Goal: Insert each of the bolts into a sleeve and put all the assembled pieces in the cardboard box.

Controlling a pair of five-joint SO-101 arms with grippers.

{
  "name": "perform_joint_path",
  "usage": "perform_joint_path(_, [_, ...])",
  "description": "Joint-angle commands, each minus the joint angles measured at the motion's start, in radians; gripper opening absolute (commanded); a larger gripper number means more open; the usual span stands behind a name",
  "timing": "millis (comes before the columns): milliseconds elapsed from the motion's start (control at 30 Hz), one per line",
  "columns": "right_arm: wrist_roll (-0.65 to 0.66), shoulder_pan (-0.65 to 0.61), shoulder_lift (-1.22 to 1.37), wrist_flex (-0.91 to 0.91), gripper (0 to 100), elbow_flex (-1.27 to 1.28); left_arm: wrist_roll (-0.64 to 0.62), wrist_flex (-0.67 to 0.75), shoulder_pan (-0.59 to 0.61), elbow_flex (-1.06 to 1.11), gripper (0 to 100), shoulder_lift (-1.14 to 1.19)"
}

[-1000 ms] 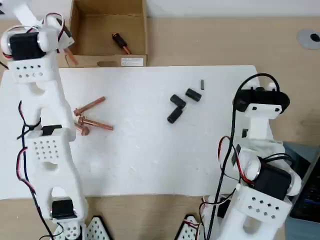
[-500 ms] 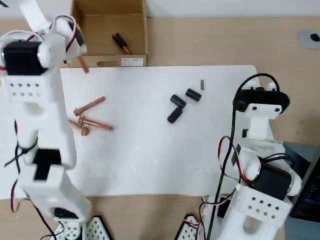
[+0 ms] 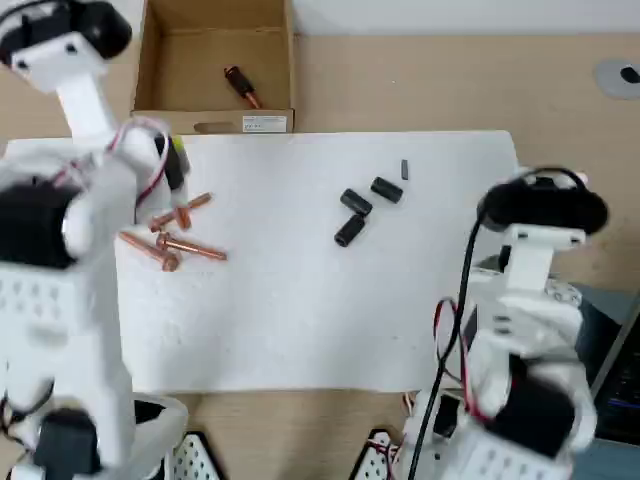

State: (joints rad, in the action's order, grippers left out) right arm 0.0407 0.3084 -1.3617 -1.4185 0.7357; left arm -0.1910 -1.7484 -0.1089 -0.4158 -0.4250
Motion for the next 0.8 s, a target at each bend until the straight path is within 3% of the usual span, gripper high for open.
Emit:
perform_joint_path(0, [-0.015,-0.068,-0.120,0.046,0.9,0.065,0.008,0.029,-0.052,0.138,0,-0.153])
perform_joint_path(233, [-0.017,-0.211,-0.355,0.048,0.9,0.229,0.002,0.232,-0.064,0.568,0,-0.461])
perform_joint_path(600, [-0.018,-0.309,-0.558,0.049,0.9,0.352,-0.015,0.503,-0.133,1.189,0,-1.021])
perform_joint_path(767, [-0.126,-0.450,-0.555,0.049,0.9,0.381,-0.084,0.575,-0.133,1.386,0,-1.234])
